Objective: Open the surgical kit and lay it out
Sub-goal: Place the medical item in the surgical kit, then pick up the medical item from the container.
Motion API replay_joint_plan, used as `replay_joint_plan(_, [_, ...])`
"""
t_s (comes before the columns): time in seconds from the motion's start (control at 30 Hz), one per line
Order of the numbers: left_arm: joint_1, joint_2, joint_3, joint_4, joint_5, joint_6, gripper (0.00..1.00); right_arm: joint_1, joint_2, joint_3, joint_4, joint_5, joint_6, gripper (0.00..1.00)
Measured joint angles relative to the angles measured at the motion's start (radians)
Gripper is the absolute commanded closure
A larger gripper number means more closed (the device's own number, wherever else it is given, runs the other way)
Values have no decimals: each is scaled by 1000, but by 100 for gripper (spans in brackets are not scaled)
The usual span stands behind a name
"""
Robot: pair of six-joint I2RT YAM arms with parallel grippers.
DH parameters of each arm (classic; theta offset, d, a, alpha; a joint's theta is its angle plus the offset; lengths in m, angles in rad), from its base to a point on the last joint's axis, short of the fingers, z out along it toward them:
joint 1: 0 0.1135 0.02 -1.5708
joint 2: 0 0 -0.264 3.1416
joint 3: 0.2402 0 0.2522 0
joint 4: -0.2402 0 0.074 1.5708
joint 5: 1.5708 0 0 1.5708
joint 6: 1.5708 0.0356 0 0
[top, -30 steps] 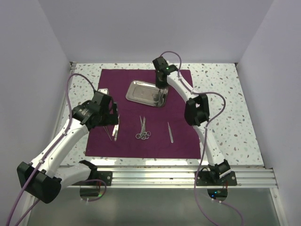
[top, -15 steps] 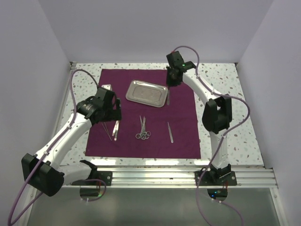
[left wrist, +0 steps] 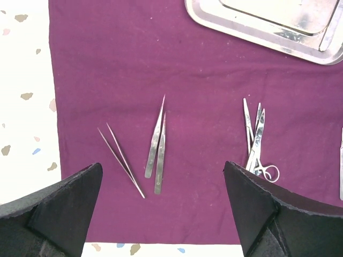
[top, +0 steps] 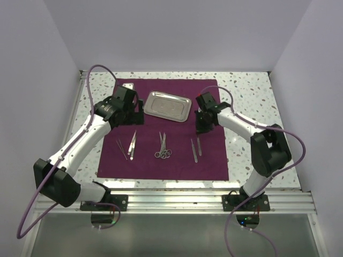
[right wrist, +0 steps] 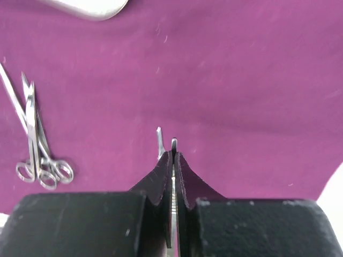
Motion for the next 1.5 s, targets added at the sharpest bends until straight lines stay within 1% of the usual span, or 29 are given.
replay_joint_plan(0.07, [0,7,6,2,3,3,0,10,-33,-60,35,-26,6,100])
replay_joint_plan(0.1, [0,9,8,2,4,5,0,15,-41,-84,46,-42,9,96])
replay_joint_plan(0.13, [0,10,8,2,5,8,0,22,-43,-101,49,-54,11,77])
replay_joint_plan(0.17, [0,10,9,2,5,10,0,28,-42,-113,51,-64,18,64])
replay_joint_plan(0.2, [0,10,9,1,5,10,0,34,-37,-117,46,-70,16,53])
replay_joint_plan(0.23, [0,10,10,1,5,11,0,39,-33,-117,44,-78,13,33])
replay_joint_plan(0.33, [0,10,10,1,6,10,0,45,-28,-90,25,-82,-4,25])
replay_joint_plan(0.47, [0,4,10,-1,5,10,0,44,25,87,-40,-48,-33,24])
replay_joint_plan(0.6, [0,-25,10,-13,0,7,0,34,134,354,-76,0,-55,24])
replay_joint_plan(0.83, [0,-115,-8,-44,-35,-2,0,-19,436,845,-154,56,-57,28])
replay_joint_plan(0.93, [0,-145,-23,-64,-45,-9,0,-35,558,971,-174,72,-53,31])
replay_joint_plan(1.07, [0,-175,-38,-94,-53,-22,0,-52,698,1055,-215,72,-42,36])
replay_joint_plan(1.2, [0,-191,-42,-121,-58,-34,0,-54,782,1085,-234,70,-34,38])
replay_joint_plan(1.33, [0,-198,-53,-137,-68,-36,0,-53,802,1099,-238,64,-26,40])
replay_joint_plan(1.5, [0,-198,-62,-142,-71,-35,0,-53,802,1125,-232,61,-16,40])
